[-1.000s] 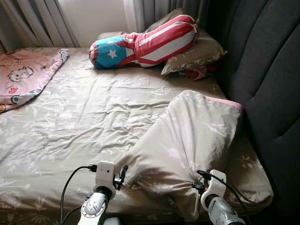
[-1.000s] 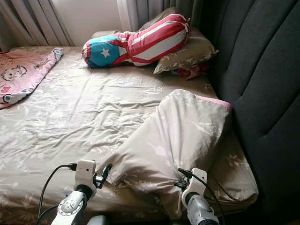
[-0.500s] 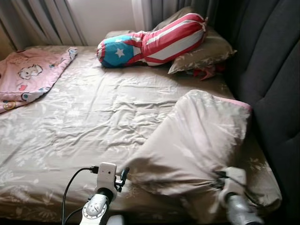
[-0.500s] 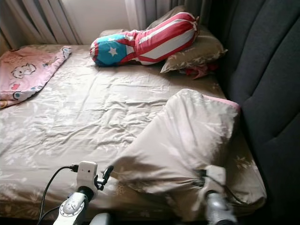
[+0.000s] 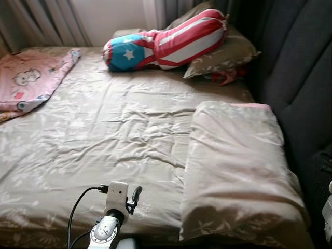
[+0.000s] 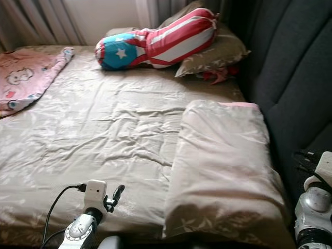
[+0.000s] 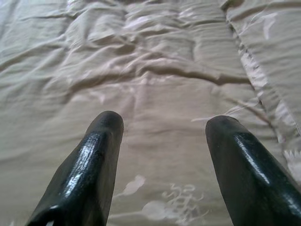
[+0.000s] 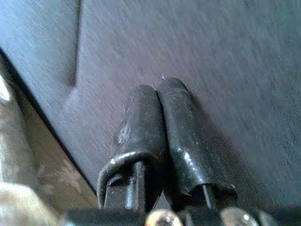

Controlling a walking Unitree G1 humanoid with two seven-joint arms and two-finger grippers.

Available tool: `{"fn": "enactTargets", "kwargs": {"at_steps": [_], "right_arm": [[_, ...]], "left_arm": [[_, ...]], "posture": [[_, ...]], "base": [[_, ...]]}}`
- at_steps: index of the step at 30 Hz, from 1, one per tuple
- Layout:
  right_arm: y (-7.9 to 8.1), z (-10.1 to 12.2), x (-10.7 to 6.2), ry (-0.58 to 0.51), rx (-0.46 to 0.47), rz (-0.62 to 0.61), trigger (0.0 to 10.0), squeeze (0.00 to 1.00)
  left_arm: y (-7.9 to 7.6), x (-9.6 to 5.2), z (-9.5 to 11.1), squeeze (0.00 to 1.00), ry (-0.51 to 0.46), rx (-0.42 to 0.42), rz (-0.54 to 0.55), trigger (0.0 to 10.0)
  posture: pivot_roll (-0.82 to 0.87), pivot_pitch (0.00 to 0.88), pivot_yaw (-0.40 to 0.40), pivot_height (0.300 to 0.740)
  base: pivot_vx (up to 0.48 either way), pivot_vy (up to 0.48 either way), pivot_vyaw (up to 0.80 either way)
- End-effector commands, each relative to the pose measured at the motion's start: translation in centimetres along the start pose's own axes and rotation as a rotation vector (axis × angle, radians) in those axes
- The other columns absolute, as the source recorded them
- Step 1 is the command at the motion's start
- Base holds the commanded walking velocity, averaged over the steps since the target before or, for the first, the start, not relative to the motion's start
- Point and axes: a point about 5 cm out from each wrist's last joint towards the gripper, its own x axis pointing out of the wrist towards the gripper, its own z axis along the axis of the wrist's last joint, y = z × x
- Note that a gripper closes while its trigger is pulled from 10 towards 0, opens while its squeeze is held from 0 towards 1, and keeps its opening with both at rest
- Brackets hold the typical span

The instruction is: Clean up the room

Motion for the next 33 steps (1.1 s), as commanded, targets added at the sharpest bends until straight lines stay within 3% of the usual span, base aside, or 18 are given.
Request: {"fn": "enactTargets", "kwargs": {"at_steps": [1, 4, 5, 6, 12, 16, 17, 18, 24, 28, 31, 32, 33], "right_arm": [[0.3, 0.0, -0.2, -0.003, 0.005, 0.002, 0.0, 0.00], [2.0, -0.7, -0.9, 0.025, 0.034, 0.108, 0.0, 0.00], [2.9, -0.8, -1.2, 0.027, 0.042, 0.159, 3.2, 0.00], [3.4, -0.9, -1.5, 0.029, 0.057, 0.191, 10.0, 0.00], [7.8, -2.6, -4.4, 0.091, 0.175, 0.466, 10.0, 0.00], [9.4, -2.5, -5.7, 0.081, 0.273, 0.595, 10.0, 0.00], [10.5, -2.3, -6.6, 0.082, 0.331, 0.693, 10.0, 0.00], [12.4, -2.1, -8.5, 0.077, 0.380, 0.884, 10.0, 0.00], [14.6, -2.9, -11.0, 0.133, 0.364, 1.072, 10.0, 0.00], [17.2, -3.0, -13.4, 0.215, 0.397, 1.272, 10.0, 0.00], [18.6, -4.0, -14.2, 0.310, 0.301, 1.261, 10.0, 0.00], [18.6, -4.0, -14.2, 0.310, 0.301, 1.261, 10.0, 0.00], [19.2, -4.5, -14.5, 0.382, 0.295, 1.212, 10.0, 0.00]], "left_arm": [[0.3, -0.2, -0.2, 0.00, 0.007, 0.006, 0.006, 10.0], [0.4, -0.2, -0.3, 0.00, 0.011, 0.009, 0.007, 10.0], [0.4, -0.2, -0.4, 0.00, 0.012, 0.010, 0.007, 10.0], [0.4, -0.2, -0.4, 0.00, 0.012, 0.011, 0.007, 10.0], [0.2, -0.2, -0.4, 0.00, 0.013, 0.010, 0.002, 10.0], [0.1, -0.3, -0.6, 0.00, 0.019, 0.009, 0.002, 10.0], [0.2, -0.3, -0.7, 0.00, 0.022, 0.009, 0.003, 10.0], [0.2, -0.4, -0.7, 0.00, 0.025, 0.010, 0.003, 10.0], [0.2, -0.4, -0.6, 0.00, 0.019, 0.010, 0.002, 10.0], [0.0, -0.2, -0.6, 0.00, 0.018, 0.010, -0.002, 10.0], [-0.1, -0.1, -0.4, 0.00, 0.012, 0.011, -0.005, 10.0], [-0.1, -0.1, -0.4, 0.00, 0.012, 0.011, -0.005, 10.0], [-0.1, -0.1, -0.3, 0.00, 0.010, 0.010, -0.005, 10.0]], "posture": [[-0.08, 0.058, -0.007, 0.651], [-0.09, 0.057, -0.008, 0.651], [-0.08, 0.059, -0.009, 0.651], [-0.08, 0.059, -0.008, 0.651], [-0.08, 0.060, -0.008, 0.651], [-0.08, 0.057, -0.010, 0.651], [-0.08, 0.057, -0.010, 0.651], [-0.08, 0.057, -0.009, 0.651], [-0.08, 0.056, -0.010, 0.651], [-0.07, 0.053, -0.011, 0.651], [-0.06, 0.052, -0.012, 0.651], [-0.06, 0.052, -0.012, 0.651], [-0.05, 0.050, -0.014, 0.651]], "base": [[0.000, 0.000, 0.00], [0.000, 0.000, 0.00], [0.000, 0.000, 0.00], [0.000, 0.000, 0.00], [0.000, 0.000, 0.00], [0.000, 0.000, 0.00], [0.000, 0.000, 0.00], [0.000, 0.000, 0.00], [0.000, 0.000, 0.00], [0.000, 0.000, 0.00], [0.000, 0.000, 0.00], [0.000, 0.000, 0.00], [0.000, 0.000, 0.00]]}}
